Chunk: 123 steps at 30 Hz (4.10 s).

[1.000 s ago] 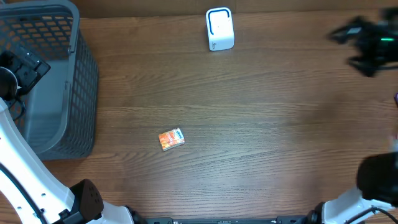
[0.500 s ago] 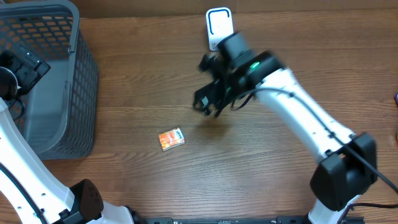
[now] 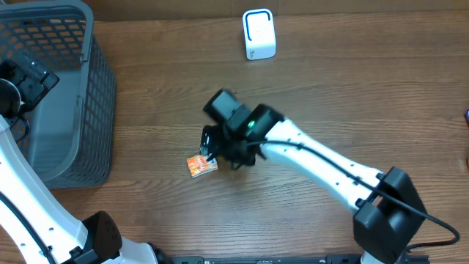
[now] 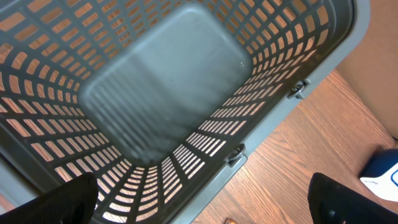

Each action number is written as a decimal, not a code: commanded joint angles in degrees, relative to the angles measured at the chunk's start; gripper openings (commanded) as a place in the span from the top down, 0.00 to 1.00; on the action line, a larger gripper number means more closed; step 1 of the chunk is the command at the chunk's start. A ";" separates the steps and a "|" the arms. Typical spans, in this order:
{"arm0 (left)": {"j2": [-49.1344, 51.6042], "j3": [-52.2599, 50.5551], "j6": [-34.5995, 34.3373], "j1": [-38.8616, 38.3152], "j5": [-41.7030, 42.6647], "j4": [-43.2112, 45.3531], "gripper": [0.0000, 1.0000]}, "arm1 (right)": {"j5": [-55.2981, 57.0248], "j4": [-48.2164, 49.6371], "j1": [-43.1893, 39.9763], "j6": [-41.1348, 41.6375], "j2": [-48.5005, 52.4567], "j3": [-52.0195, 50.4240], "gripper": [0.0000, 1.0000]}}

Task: Scan the item barcode
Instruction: 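Grasp the Kleenex pack with the right gripper and lift it, then carry the orange Kleenex pack up toward the white scanner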

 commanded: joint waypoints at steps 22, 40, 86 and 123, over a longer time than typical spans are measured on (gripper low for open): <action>0.07 0.15 -0.59 0.24 0.26 -0.07 0.00 | -0.13 14.45 4.94 35.28 11.43 -4.35 0.32; 0.07 0.15 -0.59 0.26 0.26 -0.07 0.00 | 5.79 8.37 1.44 35.23 11.63 -4.35 0.47; 0.07 0.15 -0.59 0.26 0.26 -0.07 0.00 | 0.11 14.21 -12.31 -6.03 10.58 -13.97 0.96; 0.07 0.15 -0.59 0.26 0.26 -0.07 0.00 | -80.13 20.17 -41.20 -55.23 5.49 -13.60 0.96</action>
